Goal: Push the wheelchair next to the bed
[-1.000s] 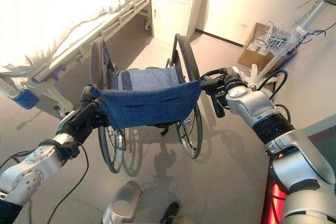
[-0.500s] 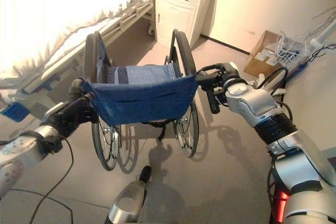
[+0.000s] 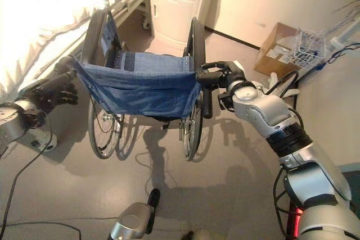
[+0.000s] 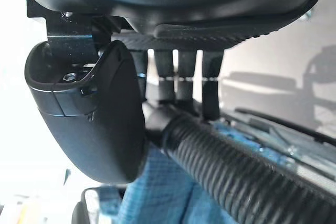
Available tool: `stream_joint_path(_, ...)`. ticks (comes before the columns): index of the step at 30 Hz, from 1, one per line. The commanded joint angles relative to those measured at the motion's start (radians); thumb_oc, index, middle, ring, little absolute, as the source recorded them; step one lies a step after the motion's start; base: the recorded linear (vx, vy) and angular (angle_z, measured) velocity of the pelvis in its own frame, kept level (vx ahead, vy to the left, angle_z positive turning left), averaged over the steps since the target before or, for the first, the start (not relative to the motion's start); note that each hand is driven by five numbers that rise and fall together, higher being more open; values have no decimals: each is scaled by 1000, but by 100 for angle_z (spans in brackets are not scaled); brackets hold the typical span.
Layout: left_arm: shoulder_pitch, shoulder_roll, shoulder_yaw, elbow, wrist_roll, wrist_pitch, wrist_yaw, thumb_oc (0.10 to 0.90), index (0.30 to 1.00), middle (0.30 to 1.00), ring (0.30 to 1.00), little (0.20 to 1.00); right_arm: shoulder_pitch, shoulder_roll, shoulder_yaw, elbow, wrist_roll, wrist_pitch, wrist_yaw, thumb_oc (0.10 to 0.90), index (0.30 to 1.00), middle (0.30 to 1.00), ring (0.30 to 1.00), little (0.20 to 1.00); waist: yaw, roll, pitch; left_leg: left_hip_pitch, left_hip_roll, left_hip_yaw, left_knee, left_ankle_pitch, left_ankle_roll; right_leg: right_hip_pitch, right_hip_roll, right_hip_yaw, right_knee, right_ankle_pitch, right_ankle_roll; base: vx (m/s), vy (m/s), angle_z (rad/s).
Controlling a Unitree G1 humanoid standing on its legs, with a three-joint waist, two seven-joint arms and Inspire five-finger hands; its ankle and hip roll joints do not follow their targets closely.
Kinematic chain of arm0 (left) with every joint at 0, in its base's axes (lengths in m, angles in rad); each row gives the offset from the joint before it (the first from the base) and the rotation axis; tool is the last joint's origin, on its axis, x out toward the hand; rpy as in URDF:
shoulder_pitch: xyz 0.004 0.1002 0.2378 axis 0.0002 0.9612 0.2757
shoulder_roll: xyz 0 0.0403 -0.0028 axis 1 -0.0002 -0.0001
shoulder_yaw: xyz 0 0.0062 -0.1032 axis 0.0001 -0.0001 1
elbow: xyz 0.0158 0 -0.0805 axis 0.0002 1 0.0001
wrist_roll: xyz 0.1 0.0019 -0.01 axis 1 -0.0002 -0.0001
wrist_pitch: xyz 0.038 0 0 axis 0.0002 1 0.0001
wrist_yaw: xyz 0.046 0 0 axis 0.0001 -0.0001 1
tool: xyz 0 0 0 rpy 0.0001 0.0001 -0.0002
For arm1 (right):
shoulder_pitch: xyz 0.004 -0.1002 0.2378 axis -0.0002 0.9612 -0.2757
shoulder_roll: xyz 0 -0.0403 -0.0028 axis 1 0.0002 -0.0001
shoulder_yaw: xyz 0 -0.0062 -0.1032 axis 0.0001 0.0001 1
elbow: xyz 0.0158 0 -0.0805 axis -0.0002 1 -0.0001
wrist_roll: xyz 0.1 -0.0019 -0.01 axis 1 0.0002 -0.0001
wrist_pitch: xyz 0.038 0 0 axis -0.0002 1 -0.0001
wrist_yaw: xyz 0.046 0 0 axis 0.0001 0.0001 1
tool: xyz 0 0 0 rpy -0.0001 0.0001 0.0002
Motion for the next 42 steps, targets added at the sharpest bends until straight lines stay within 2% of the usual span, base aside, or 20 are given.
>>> stream_joint_path(1, -140, -30, 69, -71, -45, -194, -2, 400, 300, 300, 300, 300, -49, -8, 79, -164, 45, -65, 107, 400, 300, 300, 300, 300, -108, 43, -33, -110, -33, -147, 118, -26, -90, 34, 88, 68, -228, 211, -32, -50, -97, 58)
stream_joint_path(3, -156, -43, 56, -93, -56, -186, 23, 400, 300, 300, 300, 300, -48, -14, 74, -165, 58, -73, 108, 400, 300, 300, 300, 300, -133, 36, -16, -101, -29, -144, 113, -33, -86, 9, 96, 109, -251, 248, -24, 63, -138, 65)
stream_joint_path(7, -111, -55, 58, -182, -47, -153, 57, 400, 300, 300, 300, 300, -33, -43, 52, -175, 87, -93, 121, 400, 300, 300, 300, 300, -127, 8, -24, -99, -38, -160, 116, -44, -88, 38, 105, 108, -316, 277, -23, 134, -132, 26)
stream_joint_path(11, -96, -66, 58, -181, -51, -180, 80, 400, 300, 300, 300, 300, -77, -18, 74, -139, 76, -104, 102, 400, 300, 300, 300, 300, -118, 4, -15, -99, -29, -157, 103, -40, -96, 54, 108, 99, -349, 283, -30, 52, -57, 15)
stream_joint_path(16, -91, -70, 61, -197, -44, -177, 79, 400, 300, 300, 300, 300, -116, 2, 91, -71, 19, -101, 105, 400, 300, 300, 300, 300, -106, 3, -9, -100, -23, -154, 88, -35, -101, 65, 106, 86, -377, 291, -30, 36, -11, 3)
stream_joint_path(20, -94, -58, 62, -211, -43, -177, 86, 400, 300, 300, 300, 300, -147, 28, 104, 8, 11, -129, 102, 400, 300, 300, 300, 300, -90, -6, 1, -98, -18, -156, 83, -37, -101, 73, 101, 77, -395, 302, -26, 58, -13, -1)
stream_joint_path(28, -113, -36, 61, -206, -36, -180, 104, 400, 300, 300, 300, 300, -167, 43, 107, 18, 45, -151, 56, 400, 300, 300, 300, 300, -78, -31, 23, -93, -9, -152, 77, -47, -95, 76, 94, 68, -407, 320, -12, 23, -29, 3)
stream_joint_path(38, -131, -22, 71, -196, -31, -186, 122, 400, 300, 300, 300, 300, -145, 47, 92, 18, 67, -174, 21, 400, 300, 300, 300, 300, -75, -39, 23, -74, -1, -142, 71, -55, -92, 98, 92, 56, -411, 318, -8, 1, -14, -1)
stream_joint_path(39, -127, -20, 74, -192, -36, -186, 126, 576, 564, 564, 564, 564, -140, 44, 89, 15, 72, -176, 14, 566, 549, 549, 549, 549, -76, -36, 21, -69, 1, -138, 68, -54, -92, 104, 92, 54, -413, 316, -9, 0, 0, 0)
stream_joint_path(40, -126, -20, 74, -191, -36, -186, 127, 598, 596, 596, 596, 596, -139, 44, 89, 14, 73, -176, 12, 635, 653, 653, 653, 653, -76, -36, 21, -67, 1, -138, 67, -54, -92, 105, 92, 54, -413, 316, -9, 0, 0, 0)
stream_joint_path(41, -124, -19, 78, -190, -38, -186, 127, 765, 848, 848, 848, 848, -133, 42, 86, 11, 74, -177, 7, 800, 900, 900, 900, 900, -76, -35, 18, -64, 2, -137, 63, -53, -92, 108, 92, 53, -414, 314, -9, 0, 0, 0)
stream_joint_path(42, -121, -20, 81, -188, -41, -187, 127, 800, 900, 900, 900, 900, -127, 39, 80, 9, 73, -178, 2, 800, 900, 900, 900, 900, -77, -33, 16, -60, 3, -136, 56, -50, -93, 111, 93, 52, -416, 313, -10, 0, 0, 0)
